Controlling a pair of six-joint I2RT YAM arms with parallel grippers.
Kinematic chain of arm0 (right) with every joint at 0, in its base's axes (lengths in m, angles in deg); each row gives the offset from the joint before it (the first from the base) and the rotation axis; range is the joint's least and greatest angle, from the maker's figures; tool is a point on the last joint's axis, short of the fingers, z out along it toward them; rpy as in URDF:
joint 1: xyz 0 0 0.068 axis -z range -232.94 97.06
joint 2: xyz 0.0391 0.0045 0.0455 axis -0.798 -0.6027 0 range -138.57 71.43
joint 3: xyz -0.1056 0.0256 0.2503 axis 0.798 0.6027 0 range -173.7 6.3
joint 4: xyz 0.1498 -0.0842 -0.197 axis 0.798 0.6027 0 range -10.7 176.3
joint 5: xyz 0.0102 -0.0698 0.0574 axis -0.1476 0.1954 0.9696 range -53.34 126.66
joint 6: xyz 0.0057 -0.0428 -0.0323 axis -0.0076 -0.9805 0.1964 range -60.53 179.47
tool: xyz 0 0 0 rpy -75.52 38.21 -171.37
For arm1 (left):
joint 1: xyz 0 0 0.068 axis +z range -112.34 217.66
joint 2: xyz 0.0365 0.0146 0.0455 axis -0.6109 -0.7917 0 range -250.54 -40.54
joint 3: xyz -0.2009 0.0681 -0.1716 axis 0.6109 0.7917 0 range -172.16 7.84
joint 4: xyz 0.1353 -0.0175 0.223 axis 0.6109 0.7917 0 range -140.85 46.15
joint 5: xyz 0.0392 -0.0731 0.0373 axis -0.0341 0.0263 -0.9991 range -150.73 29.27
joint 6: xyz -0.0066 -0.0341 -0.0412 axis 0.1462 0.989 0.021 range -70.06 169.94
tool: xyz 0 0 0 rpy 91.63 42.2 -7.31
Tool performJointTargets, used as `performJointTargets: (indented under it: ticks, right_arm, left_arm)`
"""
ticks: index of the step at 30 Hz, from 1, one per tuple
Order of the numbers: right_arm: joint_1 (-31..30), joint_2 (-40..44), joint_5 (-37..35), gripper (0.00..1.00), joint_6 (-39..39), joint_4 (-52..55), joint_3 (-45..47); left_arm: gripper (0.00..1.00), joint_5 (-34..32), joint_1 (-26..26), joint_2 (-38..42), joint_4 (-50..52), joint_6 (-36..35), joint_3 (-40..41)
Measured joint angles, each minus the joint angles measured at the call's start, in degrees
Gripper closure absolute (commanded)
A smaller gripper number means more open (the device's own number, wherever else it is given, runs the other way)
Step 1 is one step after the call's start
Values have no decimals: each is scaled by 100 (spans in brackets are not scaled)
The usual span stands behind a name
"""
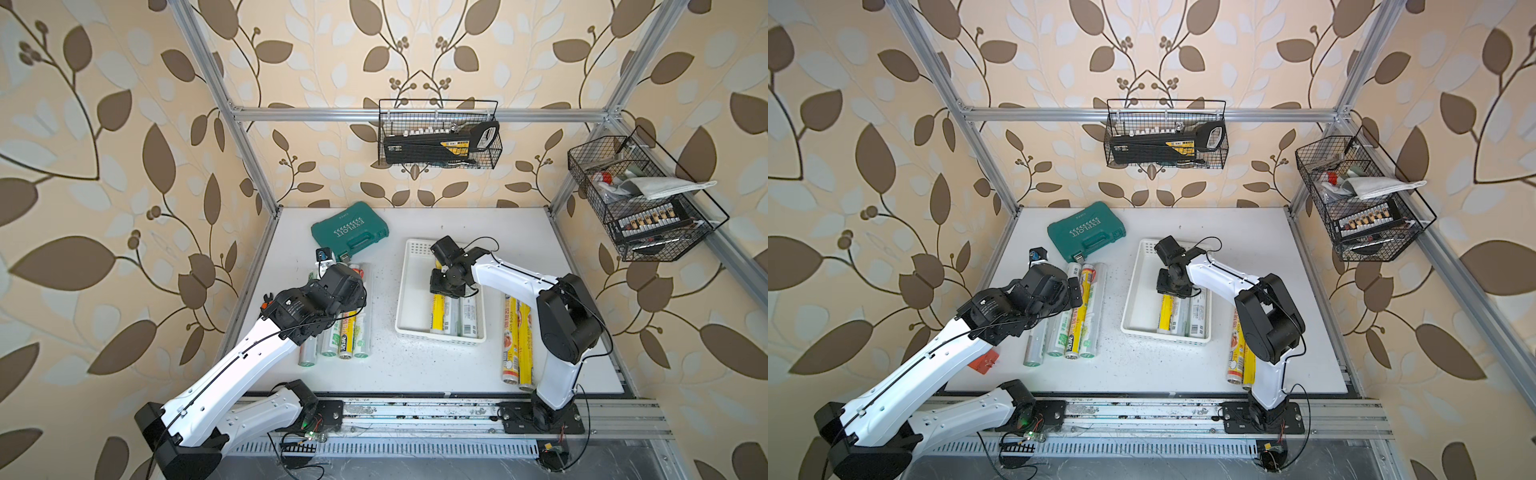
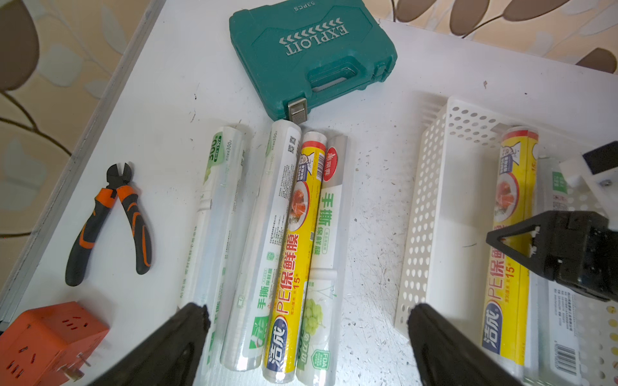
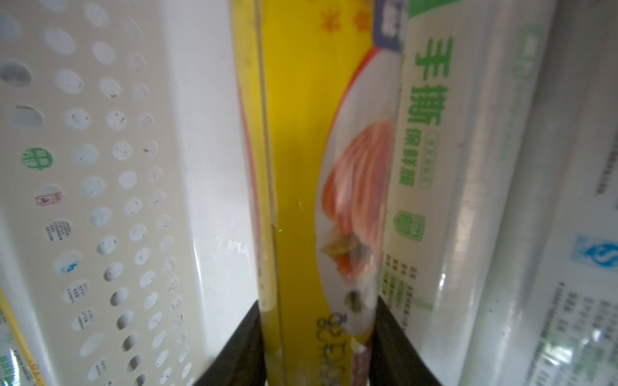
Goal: Put the plastic wrap into the basket
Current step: Place the plastic wrap in the basket.
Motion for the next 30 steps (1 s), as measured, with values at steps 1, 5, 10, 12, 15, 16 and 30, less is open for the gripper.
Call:
performJointTargets:
  ticks: [1,5,10,12,15,16,30]
  right_arm:
    - [-28,-39,-48,54,-11,22,-37]
    - [-138,-243,-219,53,-17,125,-238]
    - [-190,-356,-378,51,-11,251,-297]
    - [-199,-385,-435,50,-11,267,-328]
    - [-203,-422,-509,50,-11,291,-352]
    - [-203,-442,-529,50,-11,293,-358]
    - [-240,-474,-737,52,-11,398,-433]
  left_arm:
    - [1,2,0,-9,-11,0,4]
    - [1,15,2,-39,-39,0,17]
    - [1,17,0,-48,-42,0,17]
    - [1,17,0,-48,-44,0,20]
    - [1,17,2,-48,-44,0,26]
    - [1,17,2,-48,-46,2,31]
    - [1,17,0,-46,-81,0,92]
